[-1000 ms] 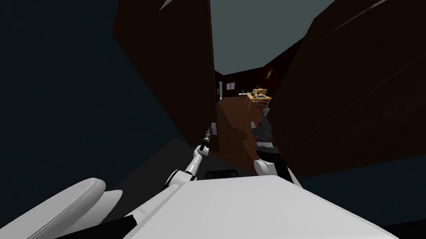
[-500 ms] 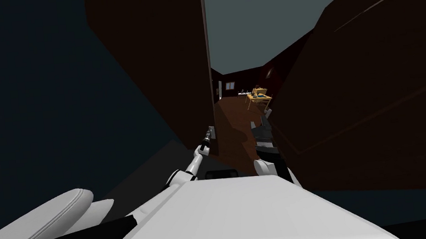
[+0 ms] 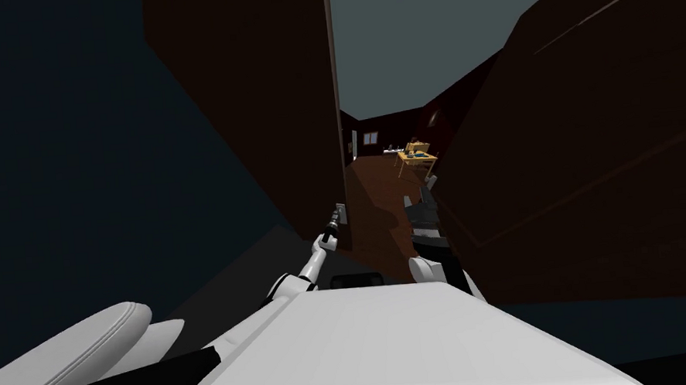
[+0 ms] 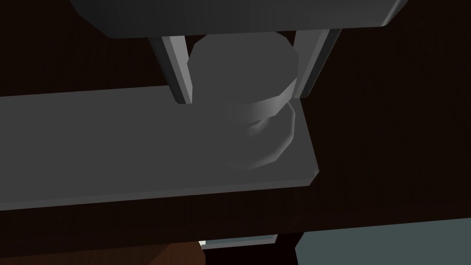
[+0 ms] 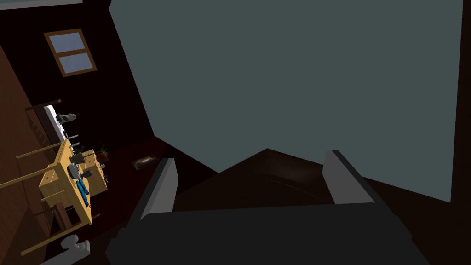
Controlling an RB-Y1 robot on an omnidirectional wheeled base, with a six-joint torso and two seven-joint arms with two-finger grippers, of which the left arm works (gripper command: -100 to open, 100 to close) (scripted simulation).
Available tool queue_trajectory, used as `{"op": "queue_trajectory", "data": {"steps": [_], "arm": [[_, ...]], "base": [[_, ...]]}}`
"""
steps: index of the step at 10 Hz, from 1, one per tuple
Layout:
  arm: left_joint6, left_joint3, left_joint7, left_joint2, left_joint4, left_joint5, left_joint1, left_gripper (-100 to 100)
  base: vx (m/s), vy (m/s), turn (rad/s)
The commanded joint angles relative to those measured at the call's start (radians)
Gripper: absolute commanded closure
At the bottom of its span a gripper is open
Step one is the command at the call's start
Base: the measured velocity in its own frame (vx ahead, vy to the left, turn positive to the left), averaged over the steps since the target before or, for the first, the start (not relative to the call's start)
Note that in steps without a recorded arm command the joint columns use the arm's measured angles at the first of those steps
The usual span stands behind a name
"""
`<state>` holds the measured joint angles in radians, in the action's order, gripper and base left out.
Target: Push the door open
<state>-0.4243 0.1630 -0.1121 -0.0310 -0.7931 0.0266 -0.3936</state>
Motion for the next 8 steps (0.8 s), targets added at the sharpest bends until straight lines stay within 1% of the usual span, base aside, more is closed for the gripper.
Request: {"op": "queue_trajectory", "data": {"steps": [1, 2, 6, 8], "arm": [[-0.001, 0.0, -0.001, 0.001, -0.001, -0.001, -0.001, 100], [0.0, -0.014, 0.004, -0.011, 0.002, -0.004, 0.0, 100], [0.001, -0.042, 0.013, -0.029, 0.005, -0.011, 0.0, 100], [0.001, -0.063, 0.02, -0.039, 0.007, -0.016, -0.001, 100]], "base": [[0.0, 0.0, 0.0], [0.096, -0.06, 0.027], [0.13, -0.1, 0.038], [0.187, -0.146, 0.061]]}}
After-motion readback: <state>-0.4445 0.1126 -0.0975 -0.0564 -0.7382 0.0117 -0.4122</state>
